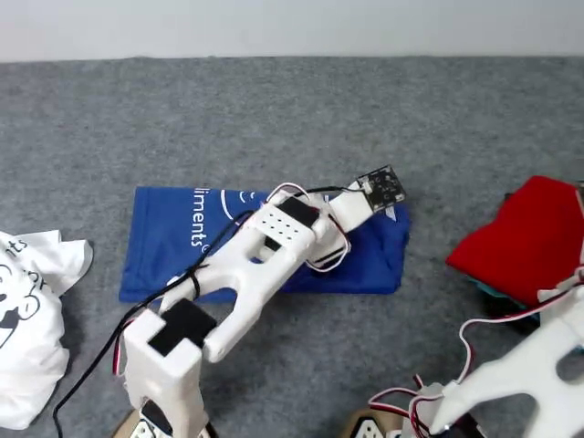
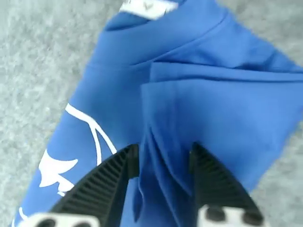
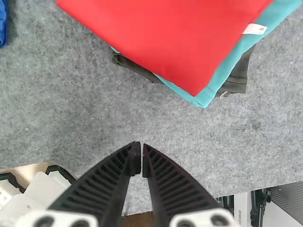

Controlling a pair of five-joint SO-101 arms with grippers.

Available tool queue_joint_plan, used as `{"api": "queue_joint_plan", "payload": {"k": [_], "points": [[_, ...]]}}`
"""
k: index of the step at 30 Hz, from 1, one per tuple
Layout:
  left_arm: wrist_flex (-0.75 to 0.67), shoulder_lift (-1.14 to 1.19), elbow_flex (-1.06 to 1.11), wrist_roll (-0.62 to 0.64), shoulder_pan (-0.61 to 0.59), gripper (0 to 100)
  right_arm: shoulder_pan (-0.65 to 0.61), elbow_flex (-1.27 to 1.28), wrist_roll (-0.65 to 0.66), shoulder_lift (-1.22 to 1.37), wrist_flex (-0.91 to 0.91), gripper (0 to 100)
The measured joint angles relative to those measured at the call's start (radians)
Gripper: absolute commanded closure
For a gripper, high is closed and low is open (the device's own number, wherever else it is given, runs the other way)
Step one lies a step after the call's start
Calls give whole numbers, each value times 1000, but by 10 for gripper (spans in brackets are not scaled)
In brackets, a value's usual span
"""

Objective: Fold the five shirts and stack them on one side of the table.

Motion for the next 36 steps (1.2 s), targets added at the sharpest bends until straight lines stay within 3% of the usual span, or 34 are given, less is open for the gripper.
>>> {"api": "queue_joint_plan", "payload": {"k": [6,11,16,22,30,33,36], "points": [[100,8,-104,-41,-91,815,0,0,0,0,0,989],[284,8,-281,-60,-146,815,0,0,0,0,0,989],[535,8,-517,-64,-110,816,0,0,0,0,0,989],[793,8,-723,-64,18,853,0,0,0,0,0,989],[818,6,-555,-37,140,908,0,0,0,0,0,989],[799,6,-436,-37,118,910,0,0,0,0,0,989],[690,6,-311,-37,48,910,0,0,0,0,0,989]]}}
